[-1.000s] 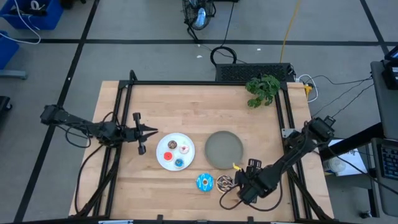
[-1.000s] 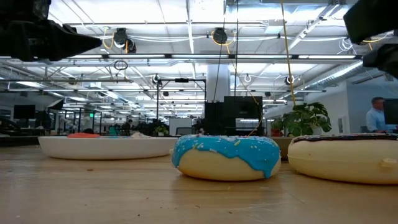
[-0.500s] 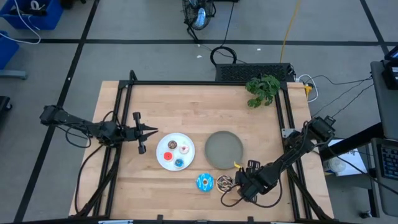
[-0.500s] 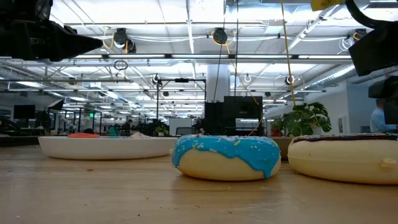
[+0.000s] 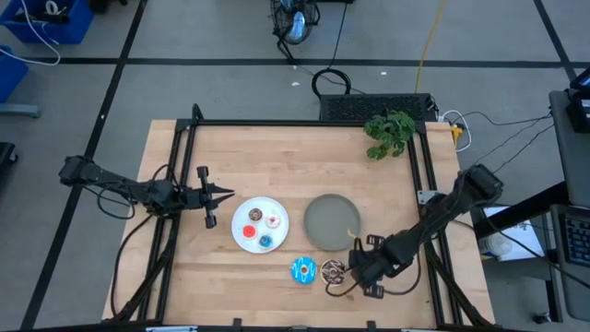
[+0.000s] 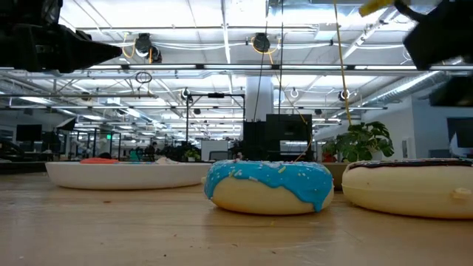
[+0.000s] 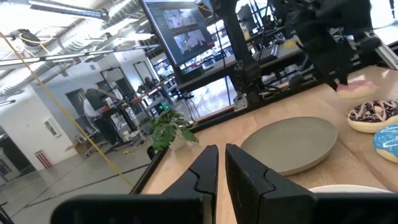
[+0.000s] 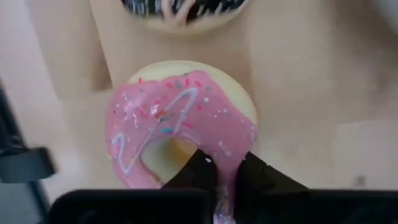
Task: Pick & Place donuts
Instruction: Put the big pink donut on the gray plate
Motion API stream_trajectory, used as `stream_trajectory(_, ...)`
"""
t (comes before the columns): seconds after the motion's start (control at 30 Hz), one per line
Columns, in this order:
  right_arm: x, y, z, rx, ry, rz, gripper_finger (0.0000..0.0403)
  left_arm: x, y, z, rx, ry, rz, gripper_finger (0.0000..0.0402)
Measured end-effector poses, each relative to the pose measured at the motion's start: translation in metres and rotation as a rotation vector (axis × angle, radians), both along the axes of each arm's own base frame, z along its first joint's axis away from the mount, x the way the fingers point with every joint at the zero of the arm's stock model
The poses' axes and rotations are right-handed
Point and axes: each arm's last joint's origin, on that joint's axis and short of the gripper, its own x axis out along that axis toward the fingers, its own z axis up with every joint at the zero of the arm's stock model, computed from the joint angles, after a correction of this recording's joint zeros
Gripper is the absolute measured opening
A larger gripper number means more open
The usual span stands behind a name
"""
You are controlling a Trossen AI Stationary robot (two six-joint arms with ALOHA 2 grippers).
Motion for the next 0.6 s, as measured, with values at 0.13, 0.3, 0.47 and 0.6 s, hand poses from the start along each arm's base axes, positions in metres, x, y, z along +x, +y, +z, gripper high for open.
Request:
stream_trajectory(0.13,-0.002,-0.012,0.024,0.043,-0.056,-0.054,0.0029,0.000,0.000,0.000,0.000,0.000,0.000,0.0037)
stream_trajectory(0.3,-0.004,-0.022,0.055,0.102,-0.150,-0.060,0.0015,0.000,0.000,0.000,0.000,-0.001,0.000,0.0037)
stream_trajectory(0.47,0.004,-0.032,0.096,0.067,-0.234,-0.031,0.0009,0.000,0.000,0.000,0.001,-0.001,0.001,0.0037)
stream_trajectory(0.6,0.015,-0.052,0.137,-0.001,-0.285,-0.059,0.0013,0.000,0.000,0.000,0.021,0.002,0.003,0.0037)
